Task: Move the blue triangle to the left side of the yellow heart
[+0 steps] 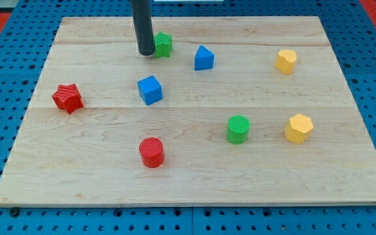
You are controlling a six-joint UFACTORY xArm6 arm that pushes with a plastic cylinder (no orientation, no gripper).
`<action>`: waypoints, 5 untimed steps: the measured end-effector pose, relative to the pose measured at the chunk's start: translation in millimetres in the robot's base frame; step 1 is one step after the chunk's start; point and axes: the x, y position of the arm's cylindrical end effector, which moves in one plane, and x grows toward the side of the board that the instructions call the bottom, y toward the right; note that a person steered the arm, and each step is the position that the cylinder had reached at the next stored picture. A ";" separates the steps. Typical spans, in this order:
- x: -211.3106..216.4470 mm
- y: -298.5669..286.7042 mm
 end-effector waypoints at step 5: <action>-14.4 50.8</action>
